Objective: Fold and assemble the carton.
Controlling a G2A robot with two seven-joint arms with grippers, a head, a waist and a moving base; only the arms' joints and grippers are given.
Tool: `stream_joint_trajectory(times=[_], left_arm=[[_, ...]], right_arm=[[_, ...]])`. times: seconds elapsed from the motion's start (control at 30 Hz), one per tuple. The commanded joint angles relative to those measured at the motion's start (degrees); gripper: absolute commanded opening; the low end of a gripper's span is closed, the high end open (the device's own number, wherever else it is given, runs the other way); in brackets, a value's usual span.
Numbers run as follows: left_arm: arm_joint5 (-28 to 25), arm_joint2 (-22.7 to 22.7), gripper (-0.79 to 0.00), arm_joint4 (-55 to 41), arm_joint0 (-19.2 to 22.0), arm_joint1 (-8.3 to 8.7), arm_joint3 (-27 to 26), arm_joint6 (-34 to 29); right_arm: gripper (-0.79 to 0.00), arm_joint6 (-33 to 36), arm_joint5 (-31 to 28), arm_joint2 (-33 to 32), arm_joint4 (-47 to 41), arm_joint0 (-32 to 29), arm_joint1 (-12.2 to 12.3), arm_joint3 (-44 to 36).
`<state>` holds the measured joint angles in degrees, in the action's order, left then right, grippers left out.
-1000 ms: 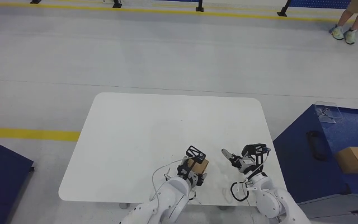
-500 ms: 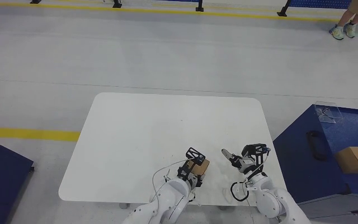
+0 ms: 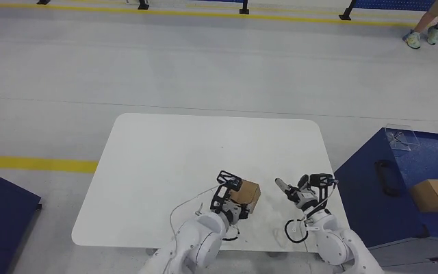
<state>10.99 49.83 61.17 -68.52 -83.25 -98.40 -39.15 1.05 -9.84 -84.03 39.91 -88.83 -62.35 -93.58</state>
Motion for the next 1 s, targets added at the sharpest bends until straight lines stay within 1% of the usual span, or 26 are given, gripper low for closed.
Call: stream_joint_trajectory(times=[0.0, 0.03, 0.1, 0.17, 0.27, 0.37, 0.4, 0.43, 0.47, 0.5, 0.53, 0.57, 0.6, 0.7, 0.8, 0.87, 0.97], left_arm=[[-2.5, 3.5, -0.785, -10.3, -1.1, -0.01, -0.4, 1.8], [-3.3, 5.6, -0.785, -14.7, -1.4, 0.01, -0.2, 2.9], [-6.8, 8.9, -0.785, -25.4, -1.9, -0.01, 1.2, 2.6], [-8.6, 12.1, -0.785, -34.0, -1.5, 0.01, 4.3, 1.9], [-11.1, 13.9, -0.785, -43.6, 0.3, -0.08, 9.9, -1.6], [-11.6, 13.8, -0.785, -46.9, 2.7, -0.22, 15.5, -3.2], [-11.2, 13.7, -0.699, -47.5, 3.3, -0.30, 17.2, -3.0], [-10.7, 13.4, -0.505, -48.0, 4.0, -0.38, 18.7, -3.2], [-10.4, 13.1, -0.437, -48.8, 4.6, -0.47, 20.1, -3.6], [-10.1, 12.9, -0.403, -49.5, 5.2, -0.55, 21.5, -3.7], [-9.3, 12.5, -0.234, -49.3, 5.9, -0.59, 23.0, -4.0], [-8.6, 12.2, -0.040, -49.4, 6.6, -0.66, 24.4, -4.1], [-8.2, 12.2, 0.000, -50.1, 7.2, -0.74, 25.7, -4.1], [-7.5, 12.3, 0.000, -51.5, 8.7, -0.80, 28.9, -4.5], [-8.3, 13.7, 0.000, -52.4, 9.0, -0.45, 29.3, -4.3], [-8.6, 15.2, 0.000, -51.7, 8.1, 0.06, 27.2, -3.4], [-8.7, 18.0, 0.000, -49.4, 4.8, 0.99, 20.1, -0.6]], right_arm=[[0.000, -0.5, -0.6, -1.5, -3.4, -0.5, 0.0, -0.4], [0.000, -0.3, -0.9, -2.2, -4.9, -0.7, 0.0, -0.6], [0.000, 0.1, -1.3, -3.2, -6.2, -1.1, 0.0, -1.0], [0.000, 0.8, -1.5, -3.6, -6.3, -1.4, 0.0, -1.2], [0.000, 1.6, -1.3, -3.4, -5.7, -1.5, -0.1, -1.1], [0.000, 2.1, -0.7, -2.6, -4.5, -1.0, -0.3, -0.6], [0.000, 2.3, -0.6, -2.2, -4.0, -0.9, -0.3, -0.5], [0.000, 2.4, -0.5, -2.0, -3.5, -0.8, -0.4, -0.3], [0.000, 2.4, -0.4, -1.8, -3.2, -0.6, -0.4, -0.2], [0.000, 2.4, -0.4, -1.6, -3.0, -0.5, -0.5, -0.1], [0.000, 2.6, -0.3, -1.4, -2.6, -0.4, -0.5, 0.0], [0.000, 3.0, -0.2, -1.2, -2.0, -0.3, -0.5, 0.1], [0.000, 3.4, -0.1, -1.0, -1.5, -0.1, -0.5, 0.2], [0.000, 3.4, 0.2, -0.5, -0.6, 0.2, -0.7, 0.3], [0.000, 3.4, 0.3, 0.0, 0.1, 0.3, -0.8, 0.3], [0.000, 3.5, 0.2, 0.1, 0.6, 0.3, -0.8, 0.2], [0.000, 3.5, 0.2, 0.1, 0.6, 0.3, -0.8, 0.2]])
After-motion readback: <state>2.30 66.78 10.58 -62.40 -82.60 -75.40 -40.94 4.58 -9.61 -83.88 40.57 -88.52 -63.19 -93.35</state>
